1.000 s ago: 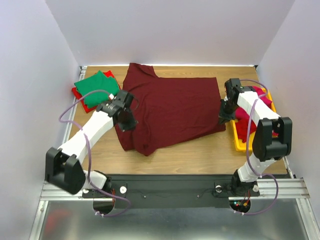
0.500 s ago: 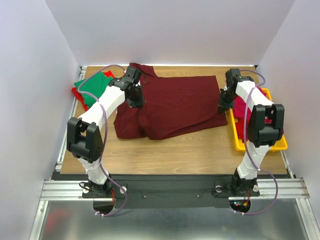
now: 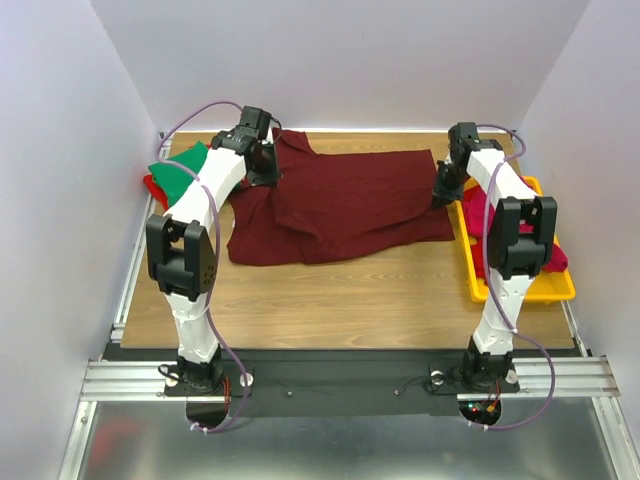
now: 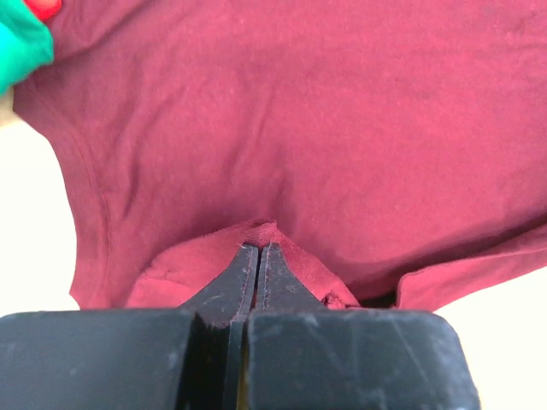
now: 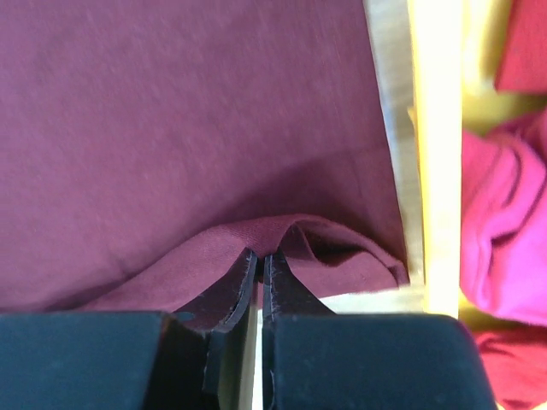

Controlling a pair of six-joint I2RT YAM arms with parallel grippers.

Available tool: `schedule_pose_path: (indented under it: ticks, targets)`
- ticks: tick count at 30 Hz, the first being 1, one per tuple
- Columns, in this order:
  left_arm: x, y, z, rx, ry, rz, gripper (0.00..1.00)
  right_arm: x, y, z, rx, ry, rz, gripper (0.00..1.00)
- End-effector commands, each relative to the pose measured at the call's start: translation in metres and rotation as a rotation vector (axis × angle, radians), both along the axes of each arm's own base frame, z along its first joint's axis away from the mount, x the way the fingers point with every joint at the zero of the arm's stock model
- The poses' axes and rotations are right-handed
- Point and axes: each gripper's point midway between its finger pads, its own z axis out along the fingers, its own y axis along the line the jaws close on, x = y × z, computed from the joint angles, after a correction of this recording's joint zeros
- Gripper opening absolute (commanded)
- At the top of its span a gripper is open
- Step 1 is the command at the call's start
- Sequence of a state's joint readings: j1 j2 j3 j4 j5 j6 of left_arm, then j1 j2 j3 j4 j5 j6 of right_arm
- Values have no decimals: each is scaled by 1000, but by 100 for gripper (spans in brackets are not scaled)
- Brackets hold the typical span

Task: Fold and stack the t-shirts
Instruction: Fold the tshirt

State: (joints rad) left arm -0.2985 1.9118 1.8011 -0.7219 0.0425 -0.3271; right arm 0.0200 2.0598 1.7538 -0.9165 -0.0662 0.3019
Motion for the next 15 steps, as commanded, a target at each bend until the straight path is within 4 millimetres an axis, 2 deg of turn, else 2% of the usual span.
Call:
schedule_pose_path:
  ticks: [1,6,11,15]
  targets:
    - [19,-1,24,-9,-73,-41,0,23,-1,15,13,-71,-8,0]
    - [31,8,25,-3,-71,-19,0,38,-1,28,12,-117,-9,0]
    - [42,14,33,13,-86,-3,0,40,-2,26,8,-114,-12,0]
    - [48,18,29,16,-71,11,0,39,-4,23,-5,-109,-13,0]
